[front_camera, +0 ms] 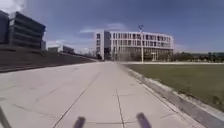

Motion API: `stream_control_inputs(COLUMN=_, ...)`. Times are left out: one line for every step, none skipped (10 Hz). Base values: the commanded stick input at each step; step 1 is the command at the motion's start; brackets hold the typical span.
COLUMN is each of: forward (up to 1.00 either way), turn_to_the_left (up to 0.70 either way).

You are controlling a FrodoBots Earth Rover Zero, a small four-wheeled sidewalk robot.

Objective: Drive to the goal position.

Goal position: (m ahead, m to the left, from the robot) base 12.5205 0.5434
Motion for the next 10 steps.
stream_control_inputs(forward=0.7, turn_to_the_left=0.0)
stream_control_inputs(forward=0.7, turn_to_the_left=0.1)
stream_control_inputs(forward=0.7, turn_to_the_left=0.27)
stream_control_inputs(forward=0.7, turn_to_the_left=0.27)
stream_control_inputs(forward=0.7, turn_to_the_left=0.27)
stream_control_inputs(forward=0.7, turn_to_the_left=0.0)
stream_control_inputs(forward=0.7, turn_to_the_left=0.0)
stream_control_inputs(forward=0.7, turn_to_the_left=0.0)
stream_control_inputs(forward=0.7, turn_to_the_left=0.0)
stream_control_inputs(forward=0.7, turn_to_the_left=0.0)
